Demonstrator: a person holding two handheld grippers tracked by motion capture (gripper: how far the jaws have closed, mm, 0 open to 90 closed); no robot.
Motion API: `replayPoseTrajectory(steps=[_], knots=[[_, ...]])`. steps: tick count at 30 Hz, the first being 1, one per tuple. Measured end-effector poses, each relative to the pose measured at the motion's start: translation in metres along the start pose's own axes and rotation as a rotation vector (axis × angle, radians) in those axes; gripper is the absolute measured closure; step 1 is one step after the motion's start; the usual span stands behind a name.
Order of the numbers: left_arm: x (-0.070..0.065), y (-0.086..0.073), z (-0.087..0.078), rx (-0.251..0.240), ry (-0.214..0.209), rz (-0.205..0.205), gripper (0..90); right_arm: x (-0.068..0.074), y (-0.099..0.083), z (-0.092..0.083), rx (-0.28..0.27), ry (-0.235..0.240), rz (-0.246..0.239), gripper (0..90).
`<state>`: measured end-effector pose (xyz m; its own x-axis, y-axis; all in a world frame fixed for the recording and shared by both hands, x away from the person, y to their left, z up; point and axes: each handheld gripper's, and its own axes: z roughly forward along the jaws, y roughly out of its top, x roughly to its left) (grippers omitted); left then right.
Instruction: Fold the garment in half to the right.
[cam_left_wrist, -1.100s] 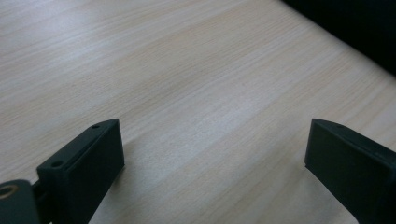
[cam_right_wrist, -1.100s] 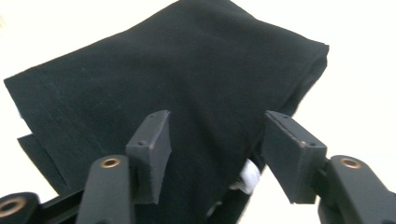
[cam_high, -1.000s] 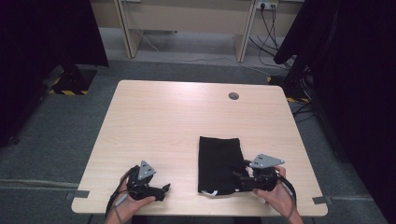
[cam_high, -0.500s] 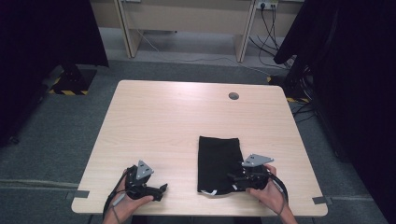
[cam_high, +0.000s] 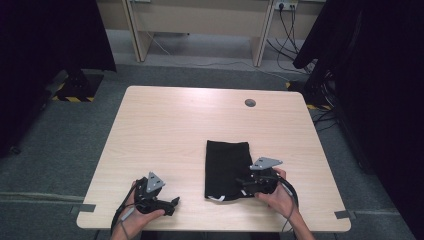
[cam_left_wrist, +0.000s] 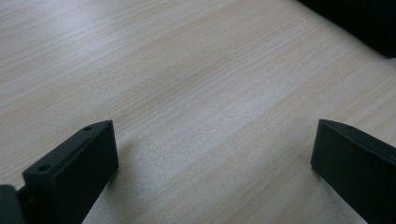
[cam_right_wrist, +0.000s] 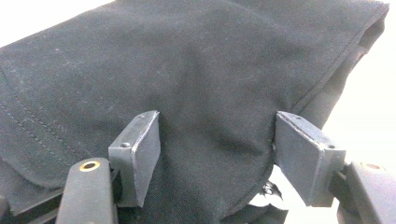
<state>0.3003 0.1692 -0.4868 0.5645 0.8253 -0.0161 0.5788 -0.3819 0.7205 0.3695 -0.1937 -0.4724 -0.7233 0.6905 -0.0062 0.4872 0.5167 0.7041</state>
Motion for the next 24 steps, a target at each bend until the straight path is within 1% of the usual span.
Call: replayPoseTrajectory(steps=[7, 10, 15, 24], knots=[[0.000, 0.000, 0.000, 0.001, 0.000, 0.001, 0.0, -0.004, 0.013, 0.013, -0.001, 0.000, -0.001, 33.5], [0.000, 0.000, 0.000, 0.000, 0.000, 0.000, 0.0, -0.005, 0.018, 0.018, -0.001, 0.000, 0.006, 33.6], [0.000, 0.000, 0.000, 0.000, 0.000, 0.000, 0.0, -0.008, 0.024, 0.025, -0.003, 0.004, 0.000, 33.5], [0.000, 0.000, 0.000, 0.000, 0.000, 0.000, 0.0, -0.012, 0.031, 0.033, -0.011, 0.010, 0.000, 33.6]])
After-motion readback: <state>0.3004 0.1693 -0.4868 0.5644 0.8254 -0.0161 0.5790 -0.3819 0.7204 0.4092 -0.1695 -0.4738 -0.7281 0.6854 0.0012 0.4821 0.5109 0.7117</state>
